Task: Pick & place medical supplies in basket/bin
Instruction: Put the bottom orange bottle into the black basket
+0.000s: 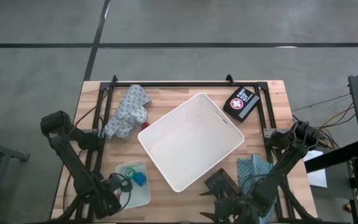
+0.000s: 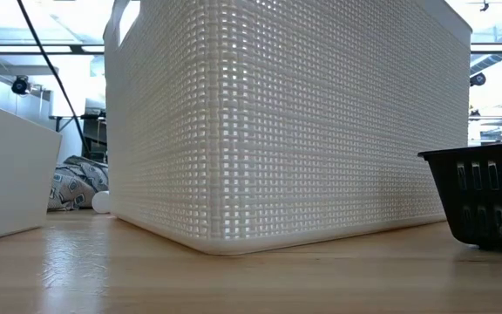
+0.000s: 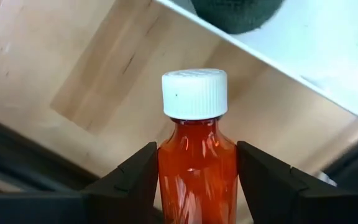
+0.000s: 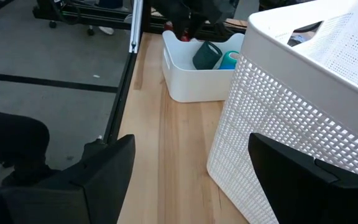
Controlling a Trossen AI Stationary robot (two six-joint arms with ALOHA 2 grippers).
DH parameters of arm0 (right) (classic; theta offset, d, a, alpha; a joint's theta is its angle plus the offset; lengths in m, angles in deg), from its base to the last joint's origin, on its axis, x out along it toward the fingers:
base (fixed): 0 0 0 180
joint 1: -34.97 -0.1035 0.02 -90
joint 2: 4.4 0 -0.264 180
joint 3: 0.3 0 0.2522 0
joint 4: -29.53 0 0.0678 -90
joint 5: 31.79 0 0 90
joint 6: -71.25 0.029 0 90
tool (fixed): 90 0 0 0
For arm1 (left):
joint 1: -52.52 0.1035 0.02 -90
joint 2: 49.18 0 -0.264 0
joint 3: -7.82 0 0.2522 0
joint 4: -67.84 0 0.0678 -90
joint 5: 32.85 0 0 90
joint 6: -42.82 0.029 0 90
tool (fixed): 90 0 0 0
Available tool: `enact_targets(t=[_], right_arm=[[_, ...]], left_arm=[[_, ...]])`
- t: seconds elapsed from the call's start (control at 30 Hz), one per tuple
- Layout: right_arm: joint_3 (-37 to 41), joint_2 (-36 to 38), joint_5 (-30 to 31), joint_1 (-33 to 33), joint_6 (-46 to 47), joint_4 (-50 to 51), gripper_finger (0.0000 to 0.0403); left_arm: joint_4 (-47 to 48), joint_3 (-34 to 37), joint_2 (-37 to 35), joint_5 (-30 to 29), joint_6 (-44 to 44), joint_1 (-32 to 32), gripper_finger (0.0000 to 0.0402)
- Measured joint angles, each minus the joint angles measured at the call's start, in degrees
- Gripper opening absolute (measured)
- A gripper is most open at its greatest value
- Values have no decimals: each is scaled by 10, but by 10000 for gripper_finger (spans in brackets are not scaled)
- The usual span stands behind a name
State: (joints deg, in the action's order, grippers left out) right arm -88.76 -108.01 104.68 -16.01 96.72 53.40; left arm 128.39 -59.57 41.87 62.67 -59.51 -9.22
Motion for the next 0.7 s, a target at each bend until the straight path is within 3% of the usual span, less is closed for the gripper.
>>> enact_targets(t=[0.43,0.57,0.7], right_arm=[[0,0,0,0,0,0,311],[0,0,0,0,0,0,311],[0,0,0,0,0,0,311]], left_arm=[[-9,-1,-151,-24,-210,0,199],[-25,-1,-189,-79,-221,0,199],[-43,-1,-207,-192,-162,0,200]])
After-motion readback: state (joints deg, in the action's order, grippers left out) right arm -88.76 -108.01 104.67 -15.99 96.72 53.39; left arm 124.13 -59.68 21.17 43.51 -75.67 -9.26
